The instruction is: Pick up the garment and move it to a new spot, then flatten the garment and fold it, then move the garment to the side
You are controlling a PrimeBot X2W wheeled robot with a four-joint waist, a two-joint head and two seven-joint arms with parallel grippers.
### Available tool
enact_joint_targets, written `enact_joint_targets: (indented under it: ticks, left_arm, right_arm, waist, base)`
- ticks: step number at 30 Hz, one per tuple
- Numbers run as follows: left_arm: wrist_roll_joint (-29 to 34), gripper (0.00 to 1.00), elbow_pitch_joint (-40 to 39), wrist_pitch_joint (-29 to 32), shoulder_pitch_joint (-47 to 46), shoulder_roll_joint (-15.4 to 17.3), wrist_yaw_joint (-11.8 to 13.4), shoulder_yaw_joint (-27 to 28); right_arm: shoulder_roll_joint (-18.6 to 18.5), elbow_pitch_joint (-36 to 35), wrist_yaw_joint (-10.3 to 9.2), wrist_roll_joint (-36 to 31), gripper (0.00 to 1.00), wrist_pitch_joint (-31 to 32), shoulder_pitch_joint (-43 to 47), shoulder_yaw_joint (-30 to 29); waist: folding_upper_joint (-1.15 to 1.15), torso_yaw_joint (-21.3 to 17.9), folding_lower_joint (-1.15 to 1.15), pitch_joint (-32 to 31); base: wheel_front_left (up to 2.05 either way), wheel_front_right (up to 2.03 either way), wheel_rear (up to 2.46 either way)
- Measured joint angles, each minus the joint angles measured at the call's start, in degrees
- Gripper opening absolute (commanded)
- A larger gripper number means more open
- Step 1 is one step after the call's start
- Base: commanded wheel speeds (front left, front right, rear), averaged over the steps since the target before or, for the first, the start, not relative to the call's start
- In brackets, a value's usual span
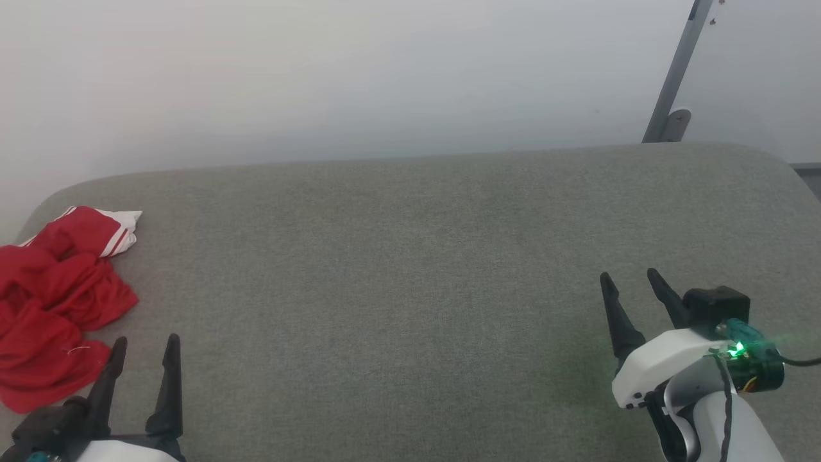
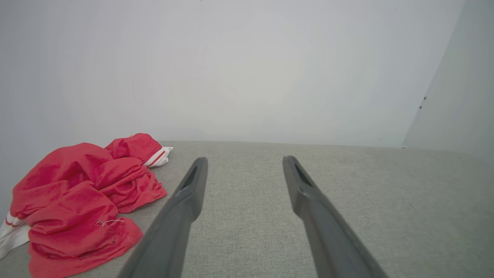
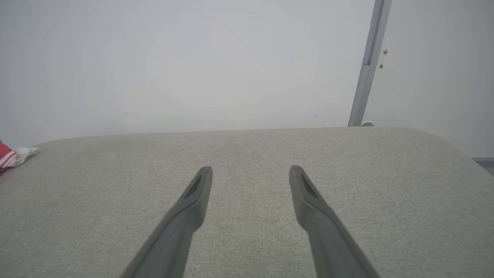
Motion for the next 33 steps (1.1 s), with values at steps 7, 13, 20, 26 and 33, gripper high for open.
enact_joint_targets:
  ticks: [7, 13, 20, 26, 33]
  left_arm:
    - [2.3, 1.0, 0.13, -0.87, 0.58, 0.79, -0.15, -0.08]
    - [2.98, 1.0, 0.37, -1.14, 0.67, 1.09, -0.18, -0.19]
    - [2.63, 1.0, 0.79, -1.14, 0.76, 1.13, -0.25, -0.21]
    - [2.02, 1.0, 1.22, -1.14, 0.76, 1.08, -0.41, -0.16]
    - [1.27, 1.0, 3.21, -1.13, 0.12, 1.05, 0.08, 1.09]
  right_arm:
    - [-0.01, 0.33, 0.01, -2.99, 1.0, -0.91, -0.1, 0.55]
    - [-0.08, 0.54, 0.01, -3.99, 1.0, -1.42, -0.32, 0.93]
    - [-0.14, 0.55, 0.01, -3.99, 1.0, -1.68, -0.31, 1.23]
    - [-0.37, 0.56, 0.01, -3.96, 1.0, -1.92, -0.3, 1.42]
    - [-0.74, 0.74, 0.01, -3.27, 1.0, -1.89, -0.26, 3.24]
  waist:
    - [0.0, -0.43, 0.0, -0.13]
    - [0.0, -0.59, 0.0, -0.21]
    - [0.0, -0.64, 0.0, -0.28]
    - [0.0, -0.47, 0.0, -0.42]
    - [0.0, 1.91, 0.0, -0.97]
  base:
    - [0.0, 0.0, 0.0]
    - [0.0, 0.0, 0.0]
    - [0.0, 0.0, 0.0]
    - [0.0, 0.0, 0.0]
    - [0.0, 0.0, 0.0]
